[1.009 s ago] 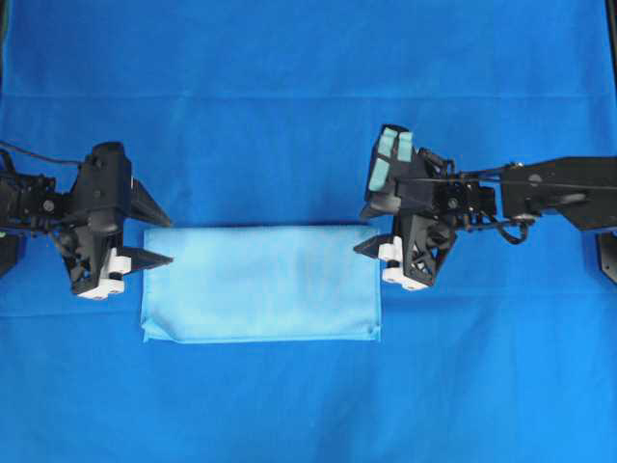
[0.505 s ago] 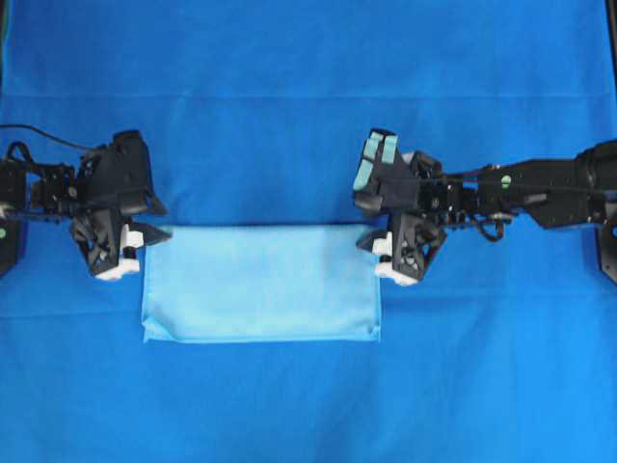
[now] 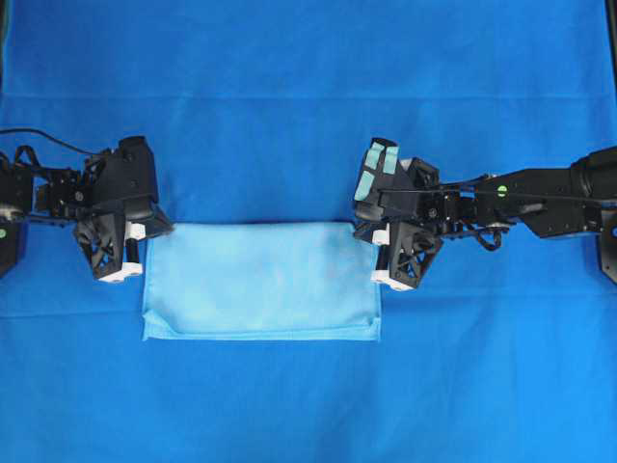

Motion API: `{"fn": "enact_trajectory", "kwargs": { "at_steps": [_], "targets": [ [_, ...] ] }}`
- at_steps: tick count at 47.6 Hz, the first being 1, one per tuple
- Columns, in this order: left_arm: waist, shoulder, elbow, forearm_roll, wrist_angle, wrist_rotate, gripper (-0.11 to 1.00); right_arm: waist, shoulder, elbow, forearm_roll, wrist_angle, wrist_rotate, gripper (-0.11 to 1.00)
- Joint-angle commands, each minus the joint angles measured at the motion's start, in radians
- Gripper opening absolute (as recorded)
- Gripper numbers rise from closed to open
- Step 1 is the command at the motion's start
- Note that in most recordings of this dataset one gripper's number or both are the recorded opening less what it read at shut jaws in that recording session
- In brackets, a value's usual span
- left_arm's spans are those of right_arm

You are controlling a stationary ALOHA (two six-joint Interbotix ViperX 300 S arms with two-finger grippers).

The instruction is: Fold the light blue towel.

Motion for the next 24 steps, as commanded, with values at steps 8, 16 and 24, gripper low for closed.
{"fn": "enact_trajectory", "kwargs": {
  "at_steps": [8,16,24],
  "targets": [
    [-0.005,-0.052,-0.06,0.0,0.106,0.002,0.02,0.015,-0.066,-0.02,0.005,0.064,0.017,0.02],
    [-0.023,-0.158,-0.133,0.0,0.262,0.003,0.02,0.015,-0.186,-0.034,0.002,0.186,0.018,0.02],
    [-0.051,-0.273,-0.193,0.0,0.371,-0.005,0.02,0.015,-0.29,-0.041,0.002,0.275,0.021,0.02]
  ]
}}
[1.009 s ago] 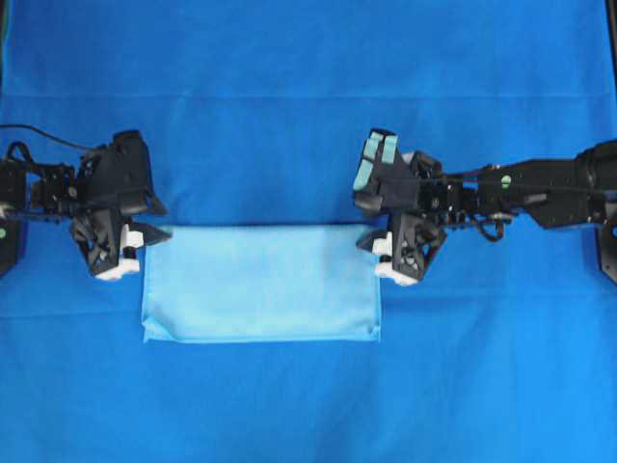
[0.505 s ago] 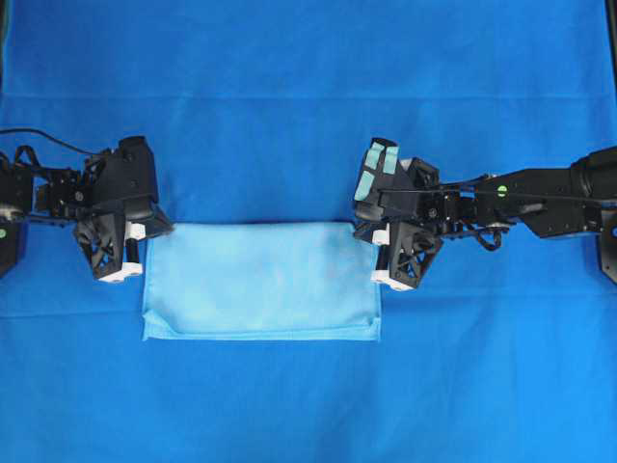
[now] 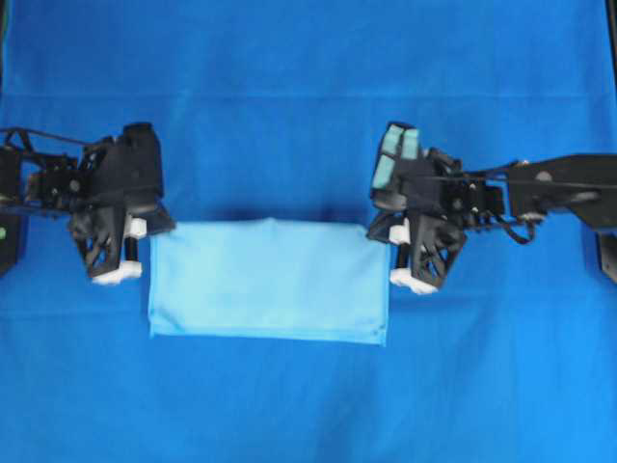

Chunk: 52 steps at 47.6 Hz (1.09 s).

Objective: Fold the light blue towel.
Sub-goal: 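Lift the folded strip and rotate it vertical, left gripper swinging down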

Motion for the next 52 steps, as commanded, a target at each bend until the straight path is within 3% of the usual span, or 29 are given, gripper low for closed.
{"fn": "enact_trajectory", "kwargs": {
  "at_steps": [1,12,29,39,52],
  "targets": [
    [-0.017,-0.066,-0.046,0.0,0.038,-0.005,0.02,0.002,-0.075,-0.021,-0.002,0.035,0.003,0.02],
    [-0.054,-0.175,-0.084,0.002,0.06,-0.002,0.02,0.014,-0.187,-0.02,-0.002,0.077,0.023,0.02],
    [-0.061,-0.178,-0.08,0.0,0.018,-0.005,0.02,0.0,-0.201,-0.012,-0.028,0.069,0.069,0.02],
    [-0.109,-0.12,-0.098,0.002,-0.112,-0.005,0.01,-0.117,-0.199,-0.011,-0.078,0.074,0.08,0.02],
    [-0.143,0.037,-0.175,0.0,-0.267,-0.002,0.02,-0.282,-0.183,-0.037,-0.189,0.066,0.078,0.02]
  ]
}}
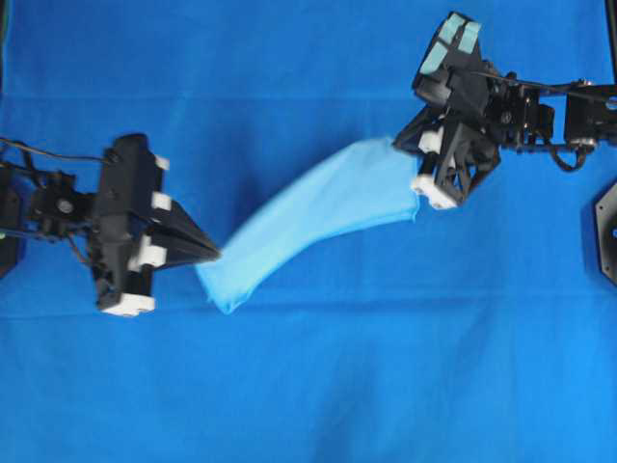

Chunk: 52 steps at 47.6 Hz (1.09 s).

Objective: Fold the light blue towel.
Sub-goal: 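Lift the folded strip and rotate it vertical, left gripper swinging down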

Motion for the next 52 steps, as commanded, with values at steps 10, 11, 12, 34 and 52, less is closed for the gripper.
{"fn": "enact_trajectory", "kwargs": {
  "at_steps": [10,11,12,34,52],
  "targets": [
    [-0.052,0.152,-0.141,0.002,-0.138,0.003,0.02,-0.133,0.044,-0.089,-0.094,-0.02,-0.015,0.02],
    [-0.057,0.164,-0.152,0.002,-0.143,0.003,0.02,-0.141,0.049,-0.094,-0.1,-0.023,-0.015,0.02],
    [-0.06,0.183,-0.172,0.002,-0.153,0.003,0.02,-0.149,0.054,-0.1,-0.106,-0.028,-0.017,0.02],
    [-0.095,0.442,-0.457,0.0,-0.178,0.074,0.02,-0.206,0.199,-0.268,-0.202,-0.063,-0.023,0.02],
    [-0.086,0.535,-0.589,0.002,-0.225,0.104,0.02,-0.273,0.115,-0.181,-0.206,-0.052,-0.023,0.02]
  ]
}}
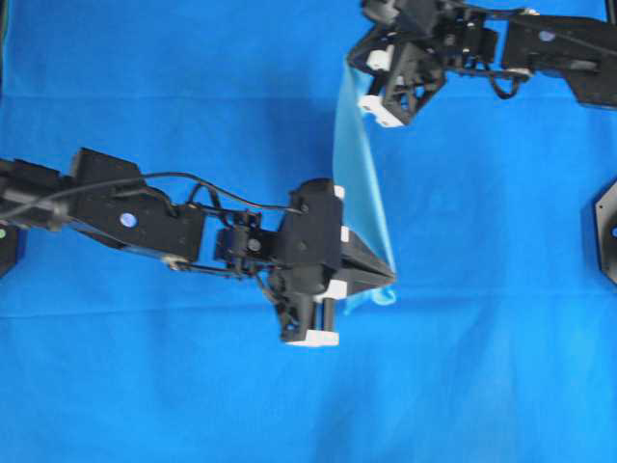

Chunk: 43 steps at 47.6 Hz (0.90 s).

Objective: Fold the light blue towel.
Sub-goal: 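Lift the folded strip and rotate it vertical, left gripper swinging down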

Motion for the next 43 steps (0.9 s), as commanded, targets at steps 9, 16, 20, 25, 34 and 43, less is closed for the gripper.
{"fn": "enact_trajectory", "kwargs": {
  "at_steps": [9,16,20,25,34,43],
  "targets": [
    [-0.049,0.092,-0.213,0.005,-0.032,0.092,0.02,-0.124,-0.192,0.138,-0.015,0.003,0.006,0.02],
    [-0.048,0.173,-0.318,0.005,-0.032,0.126,0.02,-0.126,-0.272,0.21,-0.015,0.054,0.006,0.02],
    [-0.041,0.209,-0.347,0.005,-0.034,0.127,0.02,-0.126,-0.29,0.233,-0.015,0.072,0.006,0.02],
    [-0.034,0.225,-0.342,0.002,-0.04,0.117,0.01,-0.126,-0.279,0.245,-0.015,0.078,0.005,0.02],
    [-0.037,0.207,-0.256,-0.003,-0.083,0.087,0.01,-0.126,-0.183,0.23,-0.015,0.02,0.005,0.02],
    [-0.038,0.137,-0.08,-0.003,-0.161,-0.002,0.02,-0.114,-0.049,0.161,-0.015,-0.087,0.005,0.02]
  ]
}}
